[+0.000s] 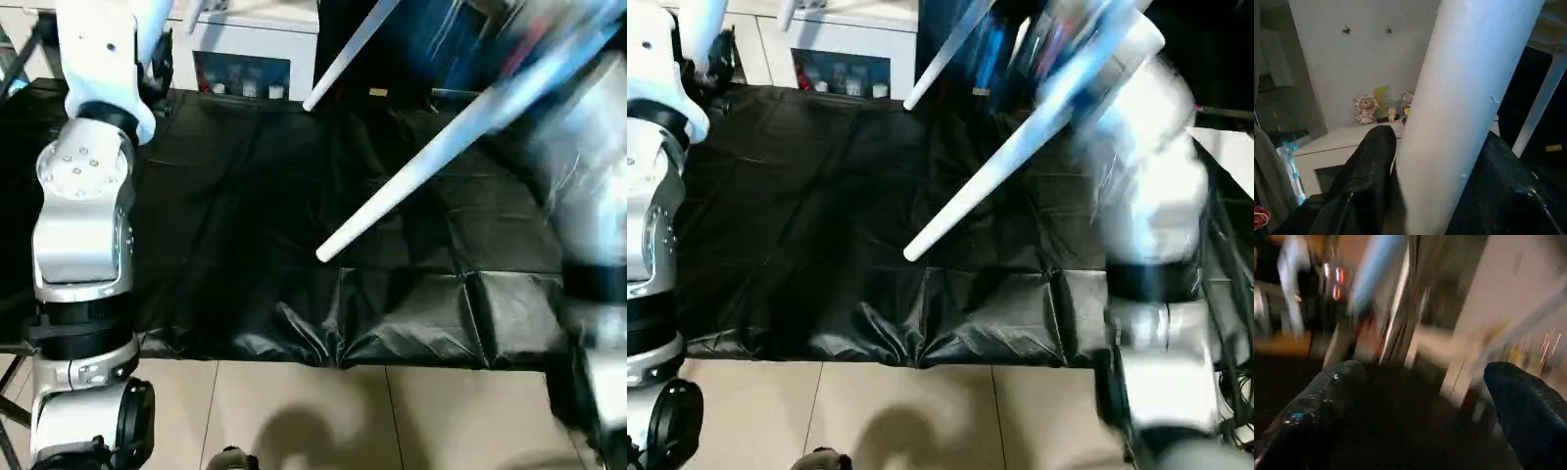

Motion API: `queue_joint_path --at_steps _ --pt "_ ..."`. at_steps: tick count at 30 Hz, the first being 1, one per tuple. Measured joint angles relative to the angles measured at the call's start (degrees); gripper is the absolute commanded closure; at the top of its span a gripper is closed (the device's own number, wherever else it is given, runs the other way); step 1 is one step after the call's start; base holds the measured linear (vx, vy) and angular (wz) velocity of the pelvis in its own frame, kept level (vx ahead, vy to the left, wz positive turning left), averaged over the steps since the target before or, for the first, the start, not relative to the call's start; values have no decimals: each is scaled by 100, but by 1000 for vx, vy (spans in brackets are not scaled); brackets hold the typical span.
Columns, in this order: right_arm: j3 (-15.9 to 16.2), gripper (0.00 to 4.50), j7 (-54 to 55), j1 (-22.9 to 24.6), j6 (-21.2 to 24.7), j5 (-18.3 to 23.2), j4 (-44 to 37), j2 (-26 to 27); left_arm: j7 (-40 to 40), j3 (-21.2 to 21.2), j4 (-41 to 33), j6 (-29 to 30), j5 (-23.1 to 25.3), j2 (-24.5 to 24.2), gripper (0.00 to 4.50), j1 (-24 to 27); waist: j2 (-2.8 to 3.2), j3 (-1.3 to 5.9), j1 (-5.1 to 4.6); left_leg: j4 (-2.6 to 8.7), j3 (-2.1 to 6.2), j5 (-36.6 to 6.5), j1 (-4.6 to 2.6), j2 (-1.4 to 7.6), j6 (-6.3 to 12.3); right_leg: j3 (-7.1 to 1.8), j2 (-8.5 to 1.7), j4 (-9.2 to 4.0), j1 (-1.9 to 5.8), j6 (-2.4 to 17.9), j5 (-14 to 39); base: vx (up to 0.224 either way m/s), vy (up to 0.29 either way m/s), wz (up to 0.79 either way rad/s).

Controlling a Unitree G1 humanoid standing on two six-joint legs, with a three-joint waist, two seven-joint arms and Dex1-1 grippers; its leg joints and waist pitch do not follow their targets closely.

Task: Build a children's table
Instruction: Flip table

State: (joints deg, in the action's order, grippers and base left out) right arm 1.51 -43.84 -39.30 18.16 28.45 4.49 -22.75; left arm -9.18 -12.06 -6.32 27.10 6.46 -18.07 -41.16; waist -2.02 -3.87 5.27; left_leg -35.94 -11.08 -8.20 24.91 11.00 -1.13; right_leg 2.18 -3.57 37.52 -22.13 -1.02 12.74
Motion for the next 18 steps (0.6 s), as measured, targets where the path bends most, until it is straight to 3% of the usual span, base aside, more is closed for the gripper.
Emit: queue_joint_path --at_steps 7,13,18 --pt "359 0 567 1090 1085 -255 -128 -86 -6 28 1 -2 -3 -55 244 37 2 -1 -6 10 -2 0 4 -1 1 0 0 -41 9 1 -19 0 0 0" --pt "314 0 1182 1149 1513 -452 27 -30 -44 126 11 -2 -6 -73 248 47 5 -2 -26 11 -3 4 -4 0 -6 -2 0 -41 8 -1 -30 0 0 0" --pt "67 0 1594 1119 1697 -475 189 94 -44 123 14 -5 -6 -89 250 49 5 -2 -29 15 -4 4 -4 0 -6 -2 0 -42 5 -3 -31 0 0 0"
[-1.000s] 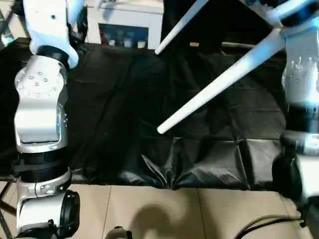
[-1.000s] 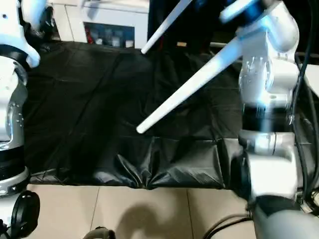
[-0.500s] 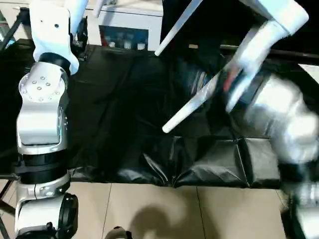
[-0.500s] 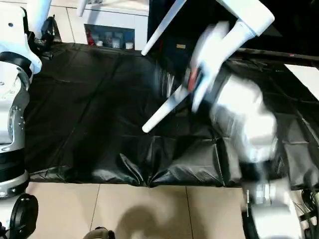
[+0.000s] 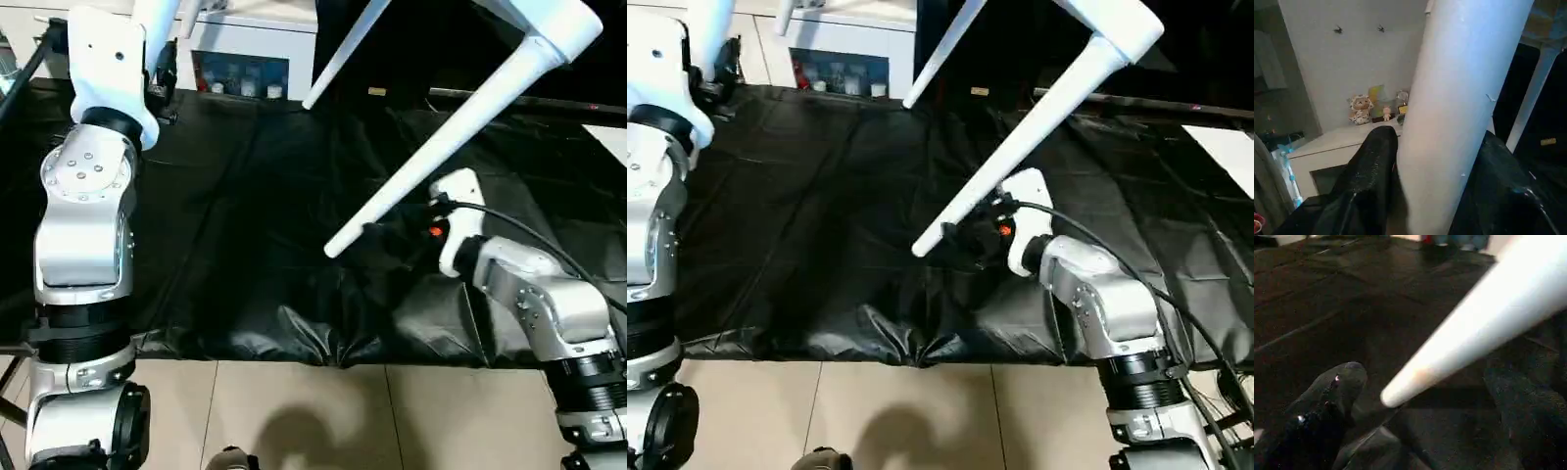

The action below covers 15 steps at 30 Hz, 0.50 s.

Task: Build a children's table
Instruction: Flip table

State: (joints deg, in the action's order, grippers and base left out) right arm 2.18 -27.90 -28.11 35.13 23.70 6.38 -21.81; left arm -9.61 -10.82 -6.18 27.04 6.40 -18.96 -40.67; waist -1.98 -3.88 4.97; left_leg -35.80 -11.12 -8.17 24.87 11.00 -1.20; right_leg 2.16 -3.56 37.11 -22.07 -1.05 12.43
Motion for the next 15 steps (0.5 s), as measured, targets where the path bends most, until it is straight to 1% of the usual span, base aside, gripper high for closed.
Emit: queue_joint_path --at_steps 3,6,8,10,12,15 --pt "-104 0 125 -105 241 28 107 101 -1 1 0 -4 -2 -4 252 1 0 0 8 3 0 1 1 0 -1 1 0 0 -2 0 0 0 0 0" --pt "-114 0 213 -104 245 4 114 136 -2 -2 0 -4 -6 -24 252 17 -1 0 9 4 -1 1 2 0 -1 0 0 -2 -3 0 0 0 0 0" --pt "-142 0 403 -135 103 -107 236 238 -2 -1 0 -5 -6 -27 252 25 -1 0 6 5 -2 3 2 0 -4 0 0 -2 -4 0 0 0 0 0" --pt "-209 0 658 -273 -157 -215 599 375 -1 -7 -1 -8 -6 -38 252 41 -1 0 -5 6 -3 7 1 0 -11 -1 0 -1 -6 -2 -3 0 0 0" --pt "-402 0 862 -517 -544 -294 1051 557 1 -4 -1 -28 -6 -39 252 63 -1 0 -11 6 -5 10 5 0 -17 0 -3 -1 -16 -4 -12 0 0 0" --pt "-577 0 857 -710 -991 -281 1361 708 2 -12 0 -39 -6 -38 254 98 -1 0 -19 7 -6 10 4 0 -17 -1 -3 -1 -17 -6 -14 0 0 0"
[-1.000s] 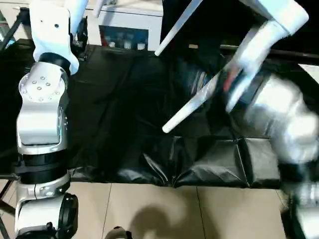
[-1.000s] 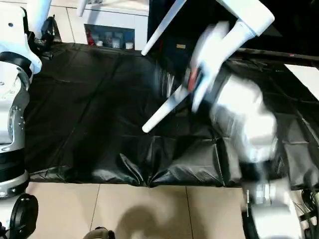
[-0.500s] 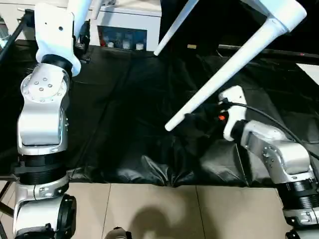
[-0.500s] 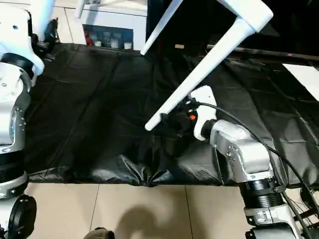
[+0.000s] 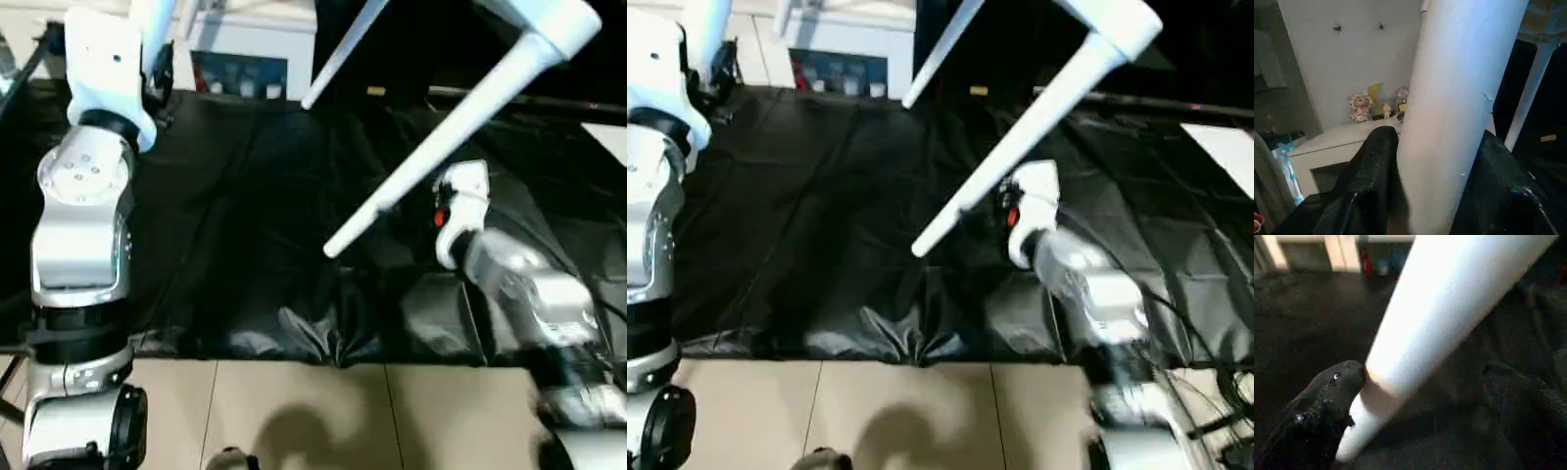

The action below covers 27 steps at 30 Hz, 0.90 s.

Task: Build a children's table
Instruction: Flip table

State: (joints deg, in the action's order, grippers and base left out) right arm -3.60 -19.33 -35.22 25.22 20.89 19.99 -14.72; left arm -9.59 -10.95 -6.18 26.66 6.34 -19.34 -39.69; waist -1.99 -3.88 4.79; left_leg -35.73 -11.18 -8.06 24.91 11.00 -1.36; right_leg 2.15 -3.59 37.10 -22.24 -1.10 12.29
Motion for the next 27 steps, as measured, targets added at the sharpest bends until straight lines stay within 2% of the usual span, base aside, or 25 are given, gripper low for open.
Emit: queue_joint_path --at_steps 2,5,7,10,12,16,22,24,25,27 --pt "-114 27 -29 -193 -312 46 290 98 2 4 0 -32 0 1 255 15 0 0 6 1 -2 0 1 0 0 1 0 -1 -1 -1 -1 0 0 0" --pt "-168 38 -203 -365 -664 106 699 214 5 4 -1 -72 0 3 256 54 -2 1 10 5 -3 0 2 0 1 1 0 -2 -2 -1 -1 0 0 0" --pt "-185 76 -364 -418 -890 119 997 299 12 0 -1 -80 -1 5 257 74 -2 1 15 5 -4 0 2 0 1 1 -1 -2 -2 -1 -1 0 0 0" --pt "-249 81 -698 -509 -1170 135 1371 404 12 -8 -1 -98 -1 0 259 133 -2 1 19 5 -7 0 4 0 1 0 -2 -2 -3 0 -2 0 0 0" --pt "-299 119 -924 -597 -1325 195 1527 451 12 -37 -2 -122 -4 -2 261 203 -3 2 20 5 -8 0 2 0 1 1 -3 -2 -1 1 -2 0 0 0" --pt "-359 129 -1140 -686 -1492 201 1746 449 14 -86 -2 -149 -27 -18 263 347 -4 1 26 5 -10 0 4 0 1 3 -5 -2 -2 1 -2 0 0 0" --pt "-462 202 -1435 -747 -1666 204 1943 441 -2 -137 20 -179 -47 -26 272 488 -11 -2 38 5 -11 -1 8 0 2 4 -6 -4 -3 1 -2 0 0 0" --pt "-480 213 -1567 -729 -1679 204 1940 421 -3 -162 29 -264 -66 -21 273 568 -11 -2 37 6 -12 -1 10 1 3 5 -6 -4 -5 1 -2 0 0 0" --pt "-480 213 -1601 -707 -1683 203 1918 401 -6 -169 43 -292 -84 -19 273 597 -11 -2 39 7 -12 -1 10 1 3 5 -6 -5 -5 1 -2 0 0 0" --pt "-462 243 -1652 -512 -1673 201 1625 366 -19 -170 94 -407 -115 -7 276 704 -11 -2 51 10 -12 -2 9 0 5 5 -6 -9 -4 2 -1 0 0 0"
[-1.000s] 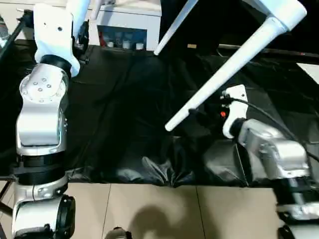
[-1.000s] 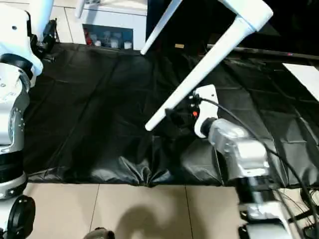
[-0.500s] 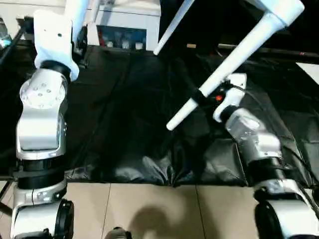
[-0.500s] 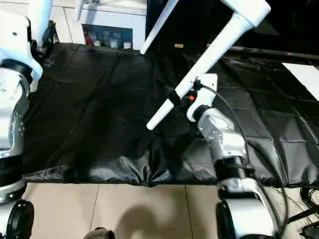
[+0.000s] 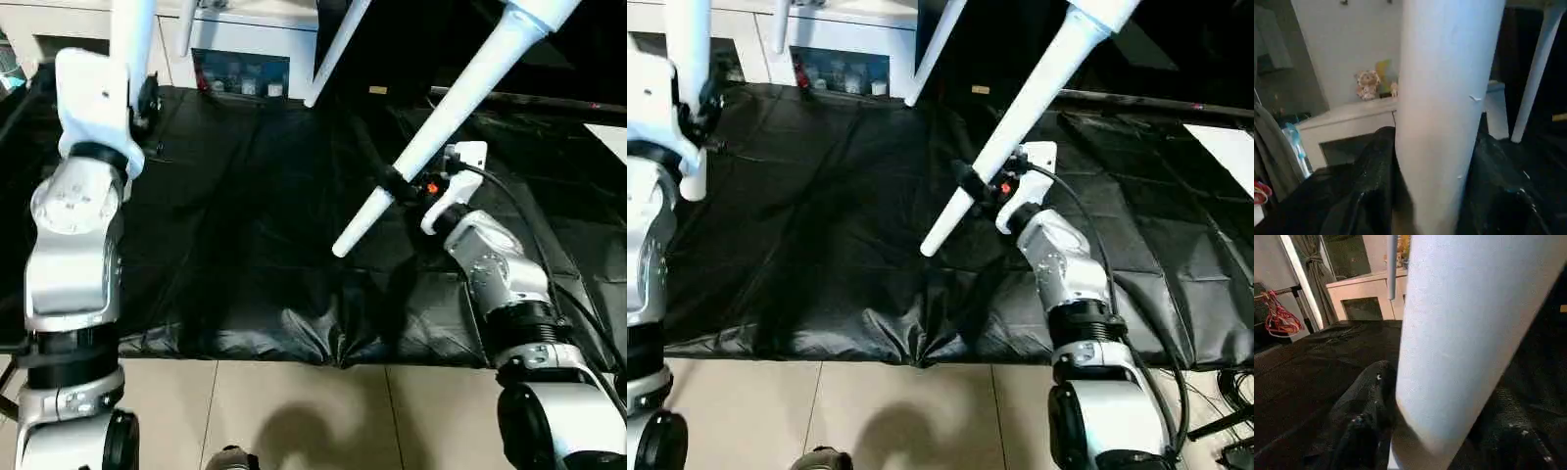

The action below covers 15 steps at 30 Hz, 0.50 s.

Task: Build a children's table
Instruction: Flip table

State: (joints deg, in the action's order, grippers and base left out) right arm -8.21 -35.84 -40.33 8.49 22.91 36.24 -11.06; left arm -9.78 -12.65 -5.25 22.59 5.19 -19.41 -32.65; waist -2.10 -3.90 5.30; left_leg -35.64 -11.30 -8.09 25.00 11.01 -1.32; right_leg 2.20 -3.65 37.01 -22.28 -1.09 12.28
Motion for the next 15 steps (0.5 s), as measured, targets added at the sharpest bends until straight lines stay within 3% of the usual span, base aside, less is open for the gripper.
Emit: queue_joint_path --at_steps 5,11,15 --pt "26 274 -53 347 77 -11 -575 -50 -2 -21 280 -122 -86 57 282 275 -3 2 -12 0 -1 0 -3 0 0 -2 0 0 1 0 0 0 0 0" --pt "283 296 137 1300 407 -117 -2177 -98 -6 -50 339 -279 -184 12 286 820 -32 23 -13 11 1 -1 -13 0 2 0 1 -9 10 -11 7 0 0 0" --pt "424 297 139 1550 551 -214 -2551 -140 -5 -138 209 -207 -206 -40 286 1188 -56 43 -54 16 3 -2 -68 1 0 -3 4 -18 19 -34 21 0 0 0"
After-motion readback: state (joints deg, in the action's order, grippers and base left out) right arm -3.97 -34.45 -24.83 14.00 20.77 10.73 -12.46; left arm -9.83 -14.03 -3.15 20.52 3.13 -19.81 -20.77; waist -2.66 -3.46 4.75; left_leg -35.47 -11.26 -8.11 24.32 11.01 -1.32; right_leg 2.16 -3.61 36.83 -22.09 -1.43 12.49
